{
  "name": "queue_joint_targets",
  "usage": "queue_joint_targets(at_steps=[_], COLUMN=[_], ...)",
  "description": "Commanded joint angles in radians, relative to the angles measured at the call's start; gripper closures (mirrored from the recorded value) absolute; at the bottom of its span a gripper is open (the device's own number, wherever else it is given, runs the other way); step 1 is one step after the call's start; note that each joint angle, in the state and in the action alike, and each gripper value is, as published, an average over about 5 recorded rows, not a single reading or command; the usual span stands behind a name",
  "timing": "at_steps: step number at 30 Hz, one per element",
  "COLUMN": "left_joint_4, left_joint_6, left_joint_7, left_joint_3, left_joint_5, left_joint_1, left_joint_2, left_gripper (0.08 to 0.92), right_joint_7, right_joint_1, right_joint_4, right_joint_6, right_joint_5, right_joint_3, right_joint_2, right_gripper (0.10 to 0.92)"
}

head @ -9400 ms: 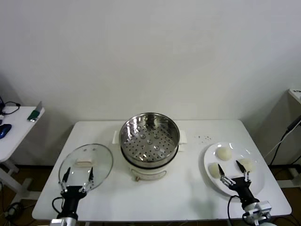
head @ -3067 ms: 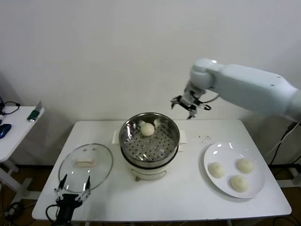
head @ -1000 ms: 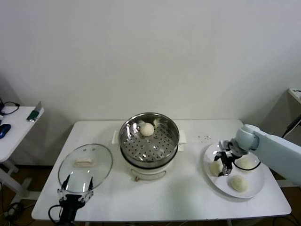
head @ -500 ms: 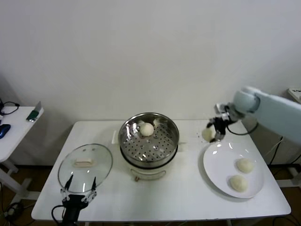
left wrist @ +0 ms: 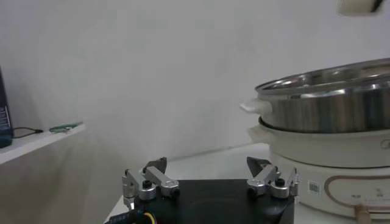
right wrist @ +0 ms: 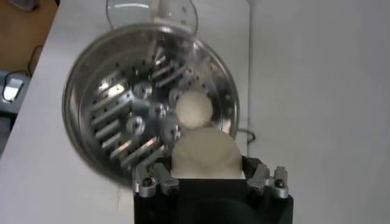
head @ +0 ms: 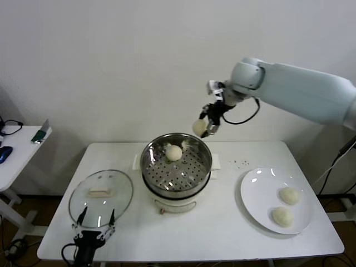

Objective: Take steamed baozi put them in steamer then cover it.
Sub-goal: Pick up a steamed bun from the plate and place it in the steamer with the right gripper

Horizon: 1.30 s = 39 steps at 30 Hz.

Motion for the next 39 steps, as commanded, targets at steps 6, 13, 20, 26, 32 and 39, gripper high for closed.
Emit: queue_joint_targets(at_steps=[6,13,20,26,32,39], left_joint_4=[0.012,0.015,0.02,0.029,0.028,0.022], left_joint_6=[-0.006,-0.002,-0.001,-0.003,-0.003,0.001], left_joint_7=[0.012,0.013,0.012,0.012,0.012,0.011], left_joint_3=[0.007,0.005,0.004,0.003,0.004,0.004], left_joint_5=[-0.038,-0.034,-0.034,-0.035,-0.032,-0.025], left_joint_1=[-0.013,-0.025,-0.028,-0.028,-0.026,-0.028], left_joint_2=[0.021,0.03,0.03,0.03,0.029,0.024], left_gripper=[0.177,0.177,0.177,0.177,0.177,0.177], right_joint_7=[0.081,0.068,0.053,0.047,0.026,-0.052], right_joint_1=[-0.148,-0.202,-0.227,-0.241,-0.22,-0.063], right_joint_4=[-0.073,-0.13,-0.146,-0.172,-0.166,-0.006], right_joint_6=[-0.064,-0.051,-0.039,-0.037,-0.038,0.004], right_joint_5=[0.079,0.055,0.011,-0.02,-0.036,-0.056], right_joint_3=[-0.048,-0.07,-0.078,-0.068,-0.049,-0.071], right_joint_2=[0.296,0.348,0.341,0.343,0.326,0.162], right_gripper=[0.288,0.293,0.288,0.282,0.206,0.202])
